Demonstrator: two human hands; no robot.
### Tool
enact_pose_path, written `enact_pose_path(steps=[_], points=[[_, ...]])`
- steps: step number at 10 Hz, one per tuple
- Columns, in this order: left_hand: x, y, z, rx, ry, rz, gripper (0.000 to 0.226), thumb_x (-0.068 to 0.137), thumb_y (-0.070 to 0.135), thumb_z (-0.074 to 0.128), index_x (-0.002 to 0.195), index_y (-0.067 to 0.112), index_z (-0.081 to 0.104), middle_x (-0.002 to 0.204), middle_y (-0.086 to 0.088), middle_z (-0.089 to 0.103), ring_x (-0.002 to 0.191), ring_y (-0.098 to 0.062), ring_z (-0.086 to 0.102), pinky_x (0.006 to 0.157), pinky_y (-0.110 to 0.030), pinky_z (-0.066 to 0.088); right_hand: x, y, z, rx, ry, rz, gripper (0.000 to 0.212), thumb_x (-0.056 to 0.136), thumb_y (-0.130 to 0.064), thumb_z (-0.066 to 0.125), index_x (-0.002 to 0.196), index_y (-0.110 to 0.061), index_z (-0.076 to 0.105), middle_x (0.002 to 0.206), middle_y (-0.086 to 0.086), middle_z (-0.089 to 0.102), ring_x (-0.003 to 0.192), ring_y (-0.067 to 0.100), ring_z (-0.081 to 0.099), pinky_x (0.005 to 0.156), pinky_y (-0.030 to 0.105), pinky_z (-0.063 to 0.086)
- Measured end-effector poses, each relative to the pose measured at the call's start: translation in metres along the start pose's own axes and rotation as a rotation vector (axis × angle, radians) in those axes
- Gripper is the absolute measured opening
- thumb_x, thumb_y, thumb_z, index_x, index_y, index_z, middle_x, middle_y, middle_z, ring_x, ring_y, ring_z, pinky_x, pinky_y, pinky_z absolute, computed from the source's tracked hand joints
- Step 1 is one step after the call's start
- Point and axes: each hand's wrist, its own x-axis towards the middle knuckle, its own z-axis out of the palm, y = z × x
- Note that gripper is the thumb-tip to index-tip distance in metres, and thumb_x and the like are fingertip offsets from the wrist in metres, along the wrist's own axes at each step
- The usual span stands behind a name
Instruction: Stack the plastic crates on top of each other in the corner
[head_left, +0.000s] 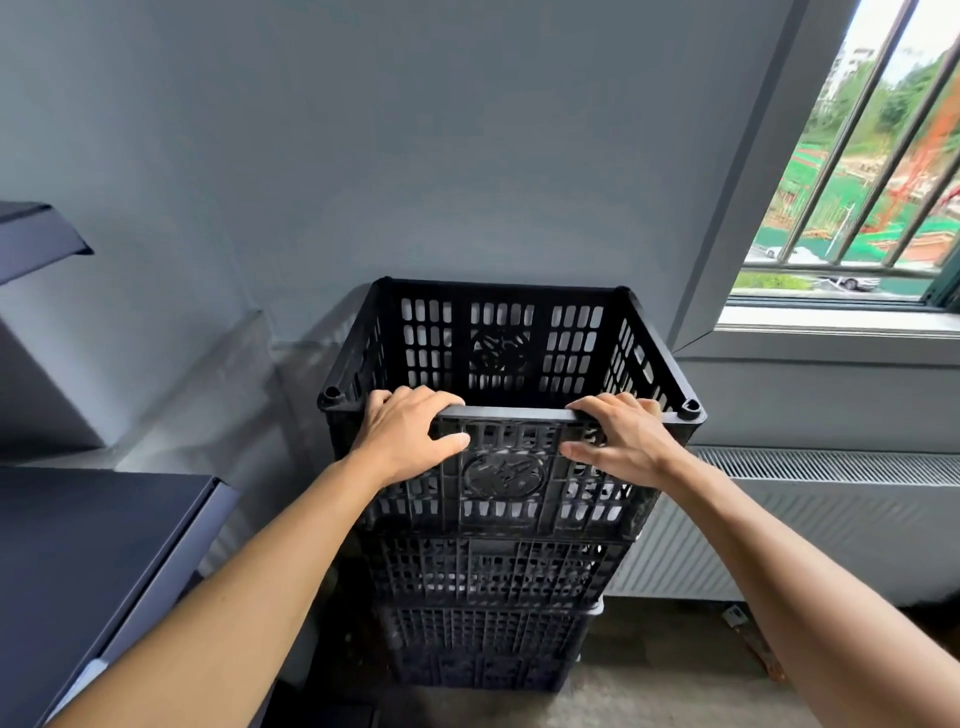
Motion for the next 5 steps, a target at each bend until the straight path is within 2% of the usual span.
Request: enact_pose_path(steps=[1,2,3,4,5], points=[[-0.009,0.01,-0.004,-0.08,-0.004,-0.021,0.054,0.086,0.057,0.051,0.136,0.036,0.049,0.133,0.012,0.053,0.127,-0.013,0.042,0.111,-0.037,0.018,-0.005,-0.001,-0.004,0.061,-0.027,0.0,0.079,0.076,-0.074,0.041,0.143,-0.032,0.04,0.138,-0.003,0.05,0.125,0.015,0.041,0.106,0.041,0.023],[-0.02,0.019,-0.008,-0.184,0.062,-0.024,0.049,0.091,0.045,0.056,0.137,0.031,0.051,0.139,0.011,0.051,0.134,-0.013,0.04,0.118,-0.037,0.016,-0.014,0.001,-0.008,0.04,0.009,-0.033,0.068,0.087,-0.051,0.058,0.148,-0.029,0.034,0.145,-0.001,0.045,0.132,0.018,0.037,0.112,0.041,0.026],[-0.027,0.028,-0.015,-0.251,0.081,-0.026,0.044,0.093,0.036,0.058,0.137,0.029,0.052,0.139,0.012,0.051,0.133,-0.01,0.042,0.116,-0.038,0.026,-0.027,0.004,-0.017,0.06,0.0,-0.047,0.069,0.091,-0.042,0.06,0.151,-0.027,0.03,0.151,-0.002,0.039,0.137,0.016,0.032,0.115,0.039,0.028],[-0.032,0.045,-0.021,-0.273,0.096,-0.002,0.043,0.094,0.035,0.057,0.137,0.03,0.052,0.139,0.014,0.051,0.132,-0.008,0.042,0.113,-0.037,0.032,-0.036,0.009,-0.027,0.072,0.033,-0.071,0.064,0.092,-0.043,0.06,0.149,-0.029,0.034,0.152,-0.004,0.038,0.138,0.014,0.031,0.116,0.038,0.026],[-0.031,0.065,-0.032,-0.25,0.125,0.032,0.042,0.095,0.035,0.057,0.137,0.031,0.052,0.139,0.014,0.051,0.133,-0.007,0.041,0.114,-0.036,0.032,-0.043,0.007,-0.039,0.015,0.06,-0.091,0.062,0.092,-0.045,0.058,0.148,-0.032,0.035,0.151,-0.007,0.039,0.138,0.012,0.032,0.117,0.038,0.02]])
